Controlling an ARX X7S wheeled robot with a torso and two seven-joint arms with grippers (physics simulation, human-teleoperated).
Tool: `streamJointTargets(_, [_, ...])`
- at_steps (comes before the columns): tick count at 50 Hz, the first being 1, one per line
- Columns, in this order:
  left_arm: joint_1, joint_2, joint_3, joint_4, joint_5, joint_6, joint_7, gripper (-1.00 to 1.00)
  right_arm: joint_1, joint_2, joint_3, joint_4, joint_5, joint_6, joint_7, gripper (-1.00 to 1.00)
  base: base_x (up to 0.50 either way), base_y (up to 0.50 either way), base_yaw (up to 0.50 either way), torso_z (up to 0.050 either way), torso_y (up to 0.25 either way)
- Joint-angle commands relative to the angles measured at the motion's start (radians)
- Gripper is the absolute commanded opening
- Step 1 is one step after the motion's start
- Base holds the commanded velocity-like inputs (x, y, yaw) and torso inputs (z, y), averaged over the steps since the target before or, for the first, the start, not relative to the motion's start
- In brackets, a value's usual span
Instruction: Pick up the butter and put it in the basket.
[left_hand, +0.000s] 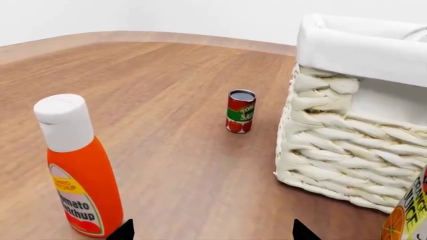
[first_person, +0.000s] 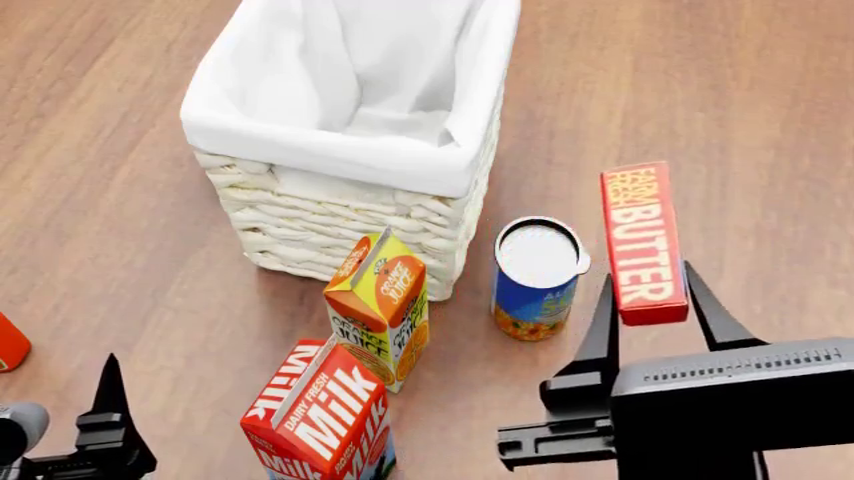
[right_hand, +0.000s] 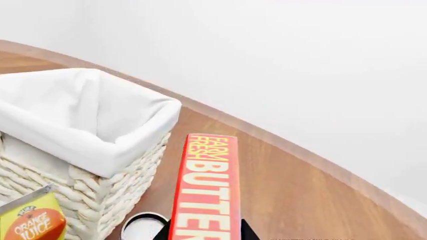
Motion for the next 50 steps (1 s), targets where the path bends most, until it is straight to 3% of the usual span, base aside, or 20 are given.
streamJointTargets(1, [-0.004,0.002,0.005,-0.007,0.0,0.004,0.0,1.0,0.064,0.013,0.103,-0.011,0.009,0.071,-0.035,-1.0,0.0,0.0,0.0,0.0,0.0])
streamJointTargets(9, [-0.003,0.001,0.008,-0.006,0.001,0.004,-0.003,1.0,0.116,0.016,0.144,0.043,0.043,0.095,-0.061,-1.0,0.0,0.0,0.0,0.001,0.001])
streamJointTargets(21, [0.005,-0.002,0.007,0.001,-0.003,0.008,-0.007,1.0,0.331,0.036,0.178,0.078,0.121,0.274,-0.09,-1.0,0.0,0.0,0.0,0.0,0.002])
streamJointTargets(32, [0.0,-0.003,0.004,0.002,-0.008,0.007,-0.012,1.0,0.479,0.037,0.148,0.19,0.157,0.367,-0.122,-1.0,0.0,0.0,0.0,0.001,0.001])
streamJointTargets(50, [-0.006,-0.001,0.009,0.01,-0.016,0.002,-0.02,1.0,0.553,-0.024,0.193,0.47,0.154,0.258,-0.168,-1.0,0.0,0.0,0.0,0.0,0.001])
